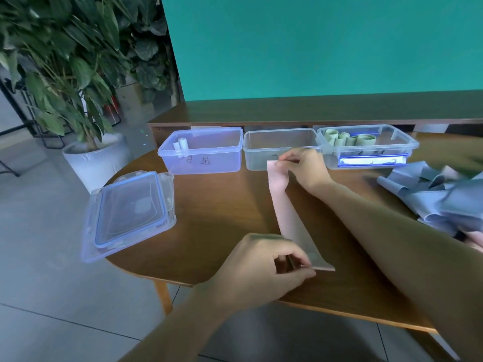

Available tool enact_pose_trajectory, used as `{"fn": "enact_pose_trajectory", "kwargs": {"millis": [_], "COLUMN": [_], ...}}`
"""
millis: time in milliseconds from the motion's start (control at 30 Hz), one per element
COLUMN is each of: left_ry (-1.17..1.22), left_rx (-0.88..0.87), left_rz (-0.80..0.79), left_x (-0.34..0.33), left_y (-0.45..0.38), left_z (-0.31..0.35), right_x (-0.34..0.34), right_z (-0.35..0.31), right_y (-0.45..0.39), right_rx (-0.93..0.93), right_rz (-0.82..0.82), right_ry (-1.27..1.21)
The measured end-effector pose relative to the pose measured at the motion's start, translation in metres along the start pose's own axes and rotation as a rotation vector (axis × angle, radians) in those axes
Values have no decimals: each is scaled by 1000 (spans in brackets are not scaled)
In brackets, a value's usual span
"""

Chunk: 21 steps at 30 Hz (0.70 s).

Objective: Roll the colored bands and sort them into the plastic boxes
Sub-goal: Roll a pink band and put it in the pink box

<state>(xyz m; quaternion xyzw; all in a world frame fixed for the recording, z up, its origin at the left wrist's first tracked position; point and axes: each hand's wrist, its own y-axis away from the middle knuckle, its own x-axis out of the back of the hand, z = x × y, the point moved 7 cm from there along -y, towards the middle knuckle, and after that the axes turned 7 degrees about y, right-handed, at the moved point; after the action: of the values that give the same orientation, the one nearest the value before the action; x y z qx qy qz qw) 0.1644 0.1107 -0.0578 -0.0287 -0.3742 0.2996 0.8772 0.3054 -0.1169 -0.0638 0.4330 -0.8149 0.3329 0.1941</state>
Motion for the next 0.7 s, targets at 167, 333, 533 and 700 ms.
{"fn": "enact_pose_trajectory", "kwargs": {"millis": [167, 333, 533, 700], "left_ry": [18, 47, 15, -14], "left_rx": [28, 63, 39, 51], "left_rz": [-18, 33, -5, 11], "left_x": [2, 7, 3, 3], "left_y": [5, 12, 13, 15], "left_z": [-5, -11, -9, -10], "right_x": [-6, -15, -5, 4], "right_z": [1, -3, 4, 8], "right_y": [0, 0, 5, 16], "right_rx": [-2, 33, -29, -82], "right_rz": [0, -59, -59, -78], "right_ry": [86, 280, 250, 176]}}
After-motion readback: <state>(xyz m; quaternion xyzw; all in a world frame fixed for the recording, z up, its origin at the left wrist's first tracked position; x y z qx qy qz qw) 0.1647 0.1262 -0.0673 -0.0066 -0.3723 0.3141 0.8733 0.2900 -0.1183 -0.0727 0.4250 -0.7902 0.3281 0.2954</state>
